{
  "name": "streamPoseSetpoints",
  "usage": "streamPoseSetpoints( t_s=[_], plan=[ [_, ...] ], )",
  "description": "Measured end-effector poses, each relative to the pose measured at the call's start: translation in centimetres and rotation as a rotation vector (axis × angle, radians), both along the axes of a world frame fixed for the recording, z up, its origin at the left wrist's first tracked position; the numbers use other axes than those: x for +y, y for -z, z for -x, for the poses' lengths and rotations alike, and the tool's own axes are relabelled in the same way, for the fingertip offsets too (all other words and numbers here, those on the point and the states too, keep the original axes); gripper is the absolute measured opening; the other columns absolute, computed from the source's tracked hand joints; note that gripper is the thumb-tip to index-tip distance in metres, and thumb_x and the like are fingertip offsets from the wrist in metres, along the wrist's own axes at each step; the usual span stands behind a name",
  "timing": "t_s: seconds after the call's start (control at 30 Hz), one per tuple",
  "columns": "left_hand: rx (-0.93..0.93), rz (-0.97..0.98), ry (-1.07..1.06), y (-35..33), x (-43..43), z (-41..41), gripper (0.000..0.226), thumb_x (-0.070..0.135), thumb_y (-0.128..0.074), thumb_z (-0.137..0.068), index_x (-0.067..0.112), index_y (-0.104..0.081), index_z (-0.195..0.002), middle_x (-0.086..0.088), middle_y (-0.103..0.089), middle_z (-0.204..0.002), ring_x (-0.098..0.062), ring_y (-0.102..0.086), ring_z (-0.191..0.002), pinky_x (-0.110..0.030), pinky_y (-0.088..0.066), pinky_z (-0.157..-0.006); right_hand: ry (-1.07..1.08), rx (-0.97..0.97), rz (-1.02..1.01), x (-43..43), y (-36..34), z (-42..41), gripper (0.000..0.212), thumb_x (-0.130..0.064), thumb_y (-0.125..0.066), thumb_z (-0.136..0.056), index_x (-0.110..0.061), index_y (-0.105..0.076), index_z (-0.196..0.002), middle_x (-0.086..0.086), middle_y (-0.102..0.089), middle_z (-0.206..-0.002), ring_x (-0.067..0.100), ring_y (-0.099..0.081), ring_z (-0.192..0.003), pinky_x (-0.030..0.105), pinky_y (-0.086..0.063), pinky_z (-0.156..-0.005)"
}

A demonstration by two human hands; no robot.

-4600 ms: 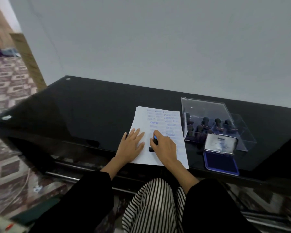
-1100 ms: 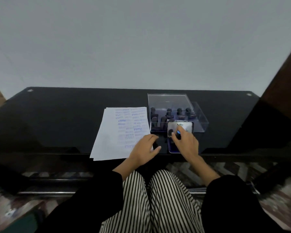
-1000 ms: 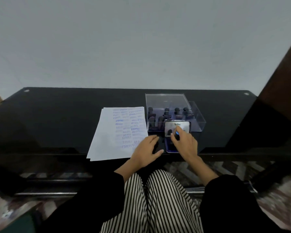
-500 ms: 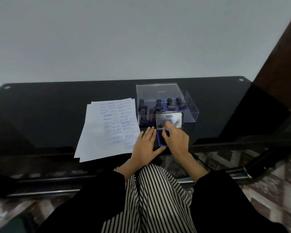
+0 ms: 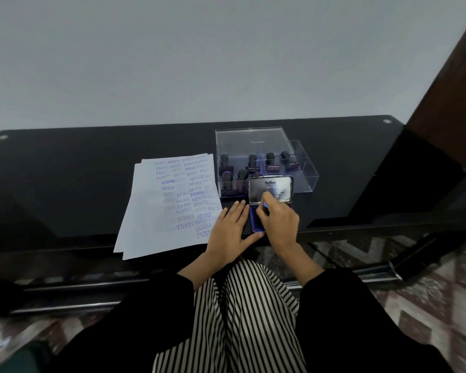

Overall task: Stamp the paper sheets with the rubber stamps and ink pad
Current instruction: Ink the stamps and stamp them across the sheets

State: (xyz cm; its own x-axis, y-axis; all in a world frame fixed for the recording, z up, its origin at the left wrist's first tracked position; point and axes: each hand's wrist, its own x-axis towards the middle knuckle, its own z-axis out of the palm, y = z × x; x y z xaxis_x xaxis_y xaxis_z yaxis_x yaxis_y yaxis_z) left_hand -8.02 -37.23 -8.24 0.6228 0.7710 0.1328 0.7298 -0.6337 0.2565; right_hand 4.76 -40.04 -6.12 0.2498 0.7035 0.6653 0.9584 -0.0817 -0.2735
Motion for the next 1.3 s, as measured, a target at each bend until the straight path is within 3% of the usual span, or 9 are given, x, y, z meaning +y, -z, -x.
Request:
streamPoseSetpoints(
  t_s=[0.57, 0.7, 0.83, 1.0, 1.17, 1.3],
  plan=[
    [-0.005, -0.013, 0.002, 0.1, 0.3, 0.1, 0.100, 0.074, -0.002, -0.071, 0.012, -0.015, -0.148, -0.002, -0.012, -0.157, -0.012, -0.005, -0.146, -0.027, 0.002, -0.117, -0.022, 0.024, -0.011, 0.7, 0.5, -0.3, 0.030, -0.004, -0.080, -0.063, -0.009, -0.050, -0.063, 0.001, -0.047, -0.042, 0.014, -0.042, -0.033, 0.022, -0.031, -0.029],
    [0.045, -0.004, -0.006, 0.1, 0.1, -0.2, 0.105, 0.080, 0.001, -0.070, 0.012, -0.010, -0.149, -0.002, -0.007, -0.158, -0.012, 0.000, -0.146, -0.028, 0.005, -0.117, -0.054, 0.074, -0.015, 0.5, 0.8, -0.5, 0.027, -0.002, -0.077, -0.066, -0.008, -0.050, -0.065, 0.002, -0.049, -0.044, 0.015, -0.044, -0.036, 0.024, -0.035, -0.031],
    [0.048, -0.015, -0.009, 0.1, 0.2, -0.2, 0.102, 0.074, 0.003, -0.068, 0.012, -0.009, -0.149, -0.002, -0.007, -0.158, -0.013, 0.000, -0.146, -0.030, 0.004, -0.117, -0.075, 0.108, 0.000, 0.3, 0.7, -0.5, 0.025, -0.002, -0.074, -0.069, -0.007, -0.050, -0.068, 0.003, -0.052, -0.047, 0.017, -0.047, -0.039, 0.027, -0.040, -0.033],
    [0.036, -0.007, 0.002, 0.1, 0.1, -0.2, 0.102, 0.073, 0.003, -0.068, 0.012, -0.009, -0.149, -0.002, -0.007, -0.158, -0.013, 0.000, -0.146, -0.030, 0.004, -0.117, -0.068, 0.092, 0.011, -0.4, 0.7, -0.5, 0.027, -0.002, -0.075, -0.069, -0.008, -0.049, -0.068, 0.003, -0.052, -0.048, 0.017, -0.047, -0.039, 0.024, -0.037, -0.035],
    [0.049, 0.009, 0.005, 0.0, 0.2, -0.1, 0.083, 0.067, -0.023, -0.088, 0.012, -0.010, -0.149, -0.003, -0.007, -0.158, -0.014, 0.000, -0.146, -0.031, 0.004, -0.118, -0.042, 0.065, 0.041, -0.7, 0.3, -0.2, 0.028, -0.002, -0.077, -0.066, -0.007, -0.050, -0.066, 0.003, -0.051, -0.046, 0.017, -0.046, -0.037, 0.019, -0.030, -0.037],
    [0.032, -0.004, 0.006, 0.0, 0.0, -0.1, 0.097, 0.073, -0.005, -0.074, 0.011, -0.011, -0.149, -0.004, -0.009, -0.158, -0.015, -0.002, -0.146, -0.031, 0.003, -0.117, -0.051, 0.101, 0.081, -0.3, -0.1, -0.4, 0.022, -0.003, -0.073, -0.071, -0.007, -0.050, -0.070, 0.007, -0.052, -0.046, 0.021, -0.047, -0.038, 0.024, -0.034, -0.037]
  ],
)
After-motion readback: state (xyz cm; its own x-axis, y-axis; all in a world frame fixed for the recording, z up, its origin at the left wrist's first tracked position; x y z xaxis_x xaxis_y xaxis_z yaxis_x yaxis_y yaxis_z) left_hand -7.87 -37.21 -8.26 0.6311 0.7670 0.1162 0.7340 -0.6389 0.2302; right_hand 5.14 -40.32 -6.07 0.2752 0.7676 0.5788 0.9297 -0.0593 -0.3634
